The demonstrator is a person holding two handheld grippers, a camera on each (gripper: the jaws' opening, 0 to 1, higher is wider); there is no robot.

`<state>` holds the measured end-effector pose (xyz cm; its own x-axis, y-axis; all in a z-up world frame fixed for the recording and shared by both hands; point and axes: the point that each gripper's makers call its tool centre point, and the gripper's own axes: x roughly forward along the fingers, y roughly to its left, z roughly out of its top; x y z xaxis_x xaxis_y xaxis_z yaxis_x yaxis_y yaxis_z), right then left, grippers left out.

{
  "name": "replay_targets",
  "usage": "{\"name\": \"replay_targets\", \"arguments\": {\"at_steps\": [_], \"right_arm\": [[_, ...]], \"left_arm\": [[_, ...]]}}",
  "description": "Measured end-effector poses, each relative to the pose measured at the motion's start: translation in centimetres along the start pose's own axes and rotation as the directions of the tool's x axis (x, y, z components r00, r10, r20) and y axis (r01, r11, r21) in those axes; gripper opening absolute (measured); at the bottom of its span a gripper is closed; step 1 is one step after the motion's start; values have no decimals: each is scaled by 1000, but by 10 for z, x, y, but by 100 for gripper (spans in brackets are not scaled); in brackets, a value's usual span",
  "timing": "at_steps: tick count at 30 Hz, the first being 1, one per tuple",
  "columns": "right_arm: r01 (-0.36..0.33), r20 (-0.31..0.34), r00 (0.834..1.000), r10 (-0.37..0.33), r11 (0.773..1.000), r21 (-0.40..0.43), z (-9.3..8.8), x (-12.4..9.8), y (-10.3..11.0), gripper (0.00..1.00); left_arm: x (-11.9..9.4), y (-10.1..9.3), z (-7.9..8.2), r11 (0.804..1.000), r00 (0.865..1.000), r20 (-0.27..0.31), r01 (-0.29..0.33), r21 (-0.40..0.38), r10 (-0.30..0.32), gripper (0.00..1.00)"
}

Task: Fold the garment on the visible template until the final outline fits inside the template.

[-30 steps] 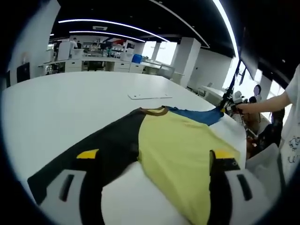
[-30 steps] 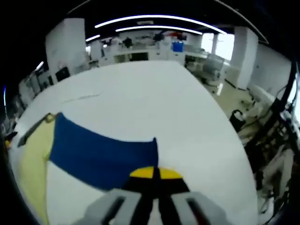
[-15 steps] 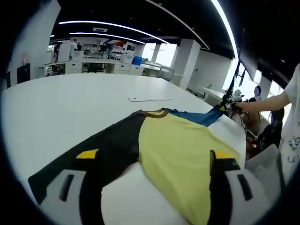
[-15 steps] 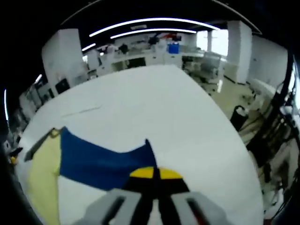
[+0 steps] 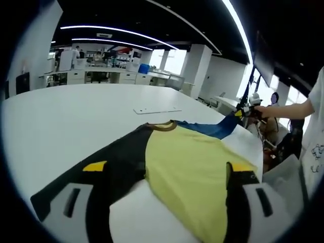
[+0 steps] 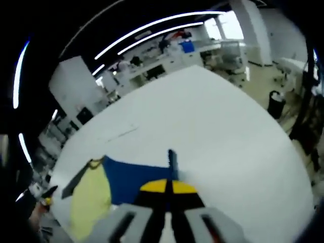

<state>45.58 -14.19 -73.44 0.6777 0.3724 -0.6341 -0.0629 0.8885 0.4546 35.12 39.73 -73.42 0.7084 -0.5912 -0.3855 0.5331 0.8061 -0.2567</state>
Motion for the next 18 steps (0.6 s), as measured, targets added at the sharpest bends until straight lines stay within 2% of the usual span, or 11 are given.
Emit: {"name": "replay_targets", "arguments": {"at_steps": [10, 18], "right_arm": [[-104, -46, 994, 103, 994, -25, -11, 20, 71, 0], [-225, -70, 972, 222, 974, -25, -17, 46, 133, 0]], "left_arm": [[-2, -9, 5, 1000, 1000, 15, 14, 19, -14, 92], [-5, -14, 4, 998, 1000, 2, 13, 61, -13, 92]]}}
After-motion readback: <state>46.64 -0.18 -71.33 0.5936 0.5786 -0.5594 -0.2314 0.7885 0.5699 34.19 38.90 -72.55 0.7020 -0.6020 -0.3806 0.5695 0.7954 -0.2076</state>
